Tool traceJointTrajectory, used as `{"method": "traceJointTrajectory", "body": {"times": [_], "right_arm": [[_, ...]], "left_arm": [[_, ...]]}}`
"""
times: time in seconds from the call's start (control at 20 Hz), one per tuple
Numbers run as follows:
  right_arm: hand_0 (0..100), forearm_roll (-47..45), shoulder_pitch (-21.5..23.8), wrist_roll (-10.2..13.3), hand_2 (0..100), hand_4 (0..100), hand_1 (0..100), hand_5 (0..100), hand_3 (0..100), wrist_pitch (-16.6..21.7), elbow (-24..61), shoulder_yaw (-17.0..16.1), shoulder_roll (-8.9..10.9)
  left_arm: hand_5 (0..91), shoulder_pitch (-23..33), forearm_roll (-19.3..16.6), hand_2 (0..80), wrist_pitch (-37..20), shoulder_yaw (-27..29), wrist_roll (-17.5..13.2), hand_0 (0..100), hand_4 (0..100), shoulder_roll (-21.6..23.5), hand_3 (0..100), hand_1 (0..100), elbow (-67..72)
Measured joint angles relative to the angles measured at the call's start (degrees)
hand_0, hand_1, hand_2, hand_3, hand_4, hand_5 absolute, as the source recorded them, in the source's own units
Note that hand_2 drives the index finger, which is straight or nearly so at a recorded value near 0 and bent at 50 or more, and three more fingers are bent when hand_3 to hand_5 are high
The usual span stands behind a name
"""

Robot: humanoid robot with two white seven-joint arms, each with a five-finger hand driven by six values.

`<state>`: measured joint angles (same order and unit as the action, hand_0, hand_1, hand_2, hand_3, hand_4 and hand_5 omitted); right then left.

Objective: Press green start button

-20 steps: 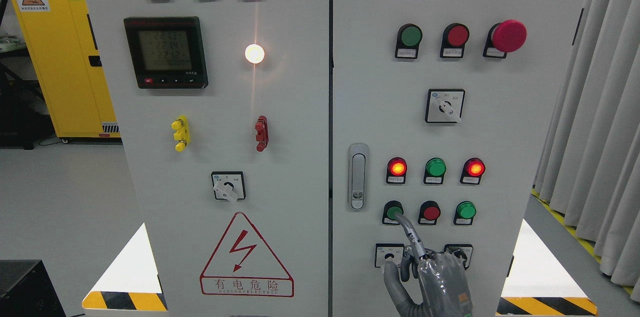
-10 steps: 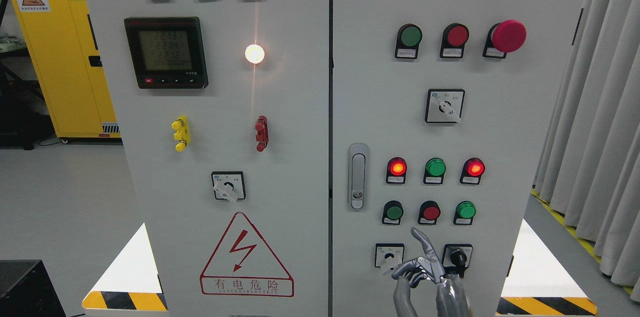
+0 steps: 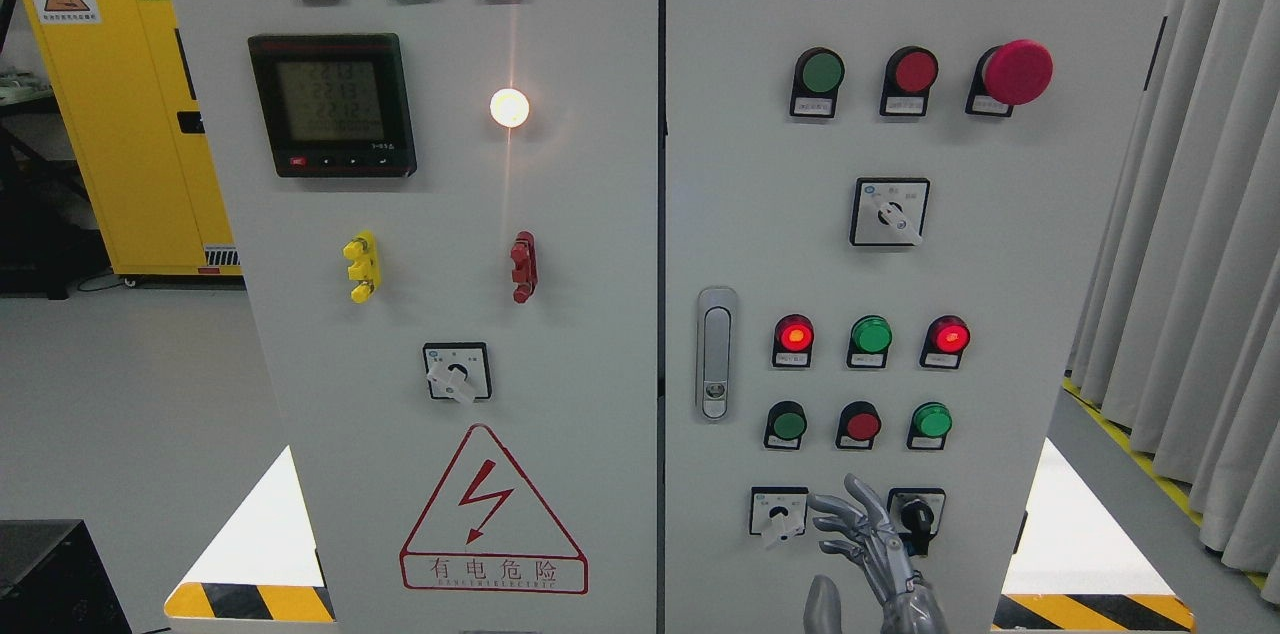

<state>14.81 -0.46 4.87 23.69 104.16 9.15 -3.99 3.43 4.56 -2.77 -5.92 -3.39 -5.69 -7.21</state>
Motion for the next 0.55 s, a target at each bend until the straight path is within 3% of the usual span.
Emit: {"method": "traceJointTrajectory", "body": {"times": [0.55], "right_arm": [[74, -1.14, 0.39, -0.26, 0, 0, 71, 0, 0, 0.0, 1.22, 1.35, 0.45]], "left_arm": [[0.0, 0.0, 0.01, 0.0, 0.0, 0.01, 0.01, 12, 0, 0.0, 0, 56, 0.01]]}}
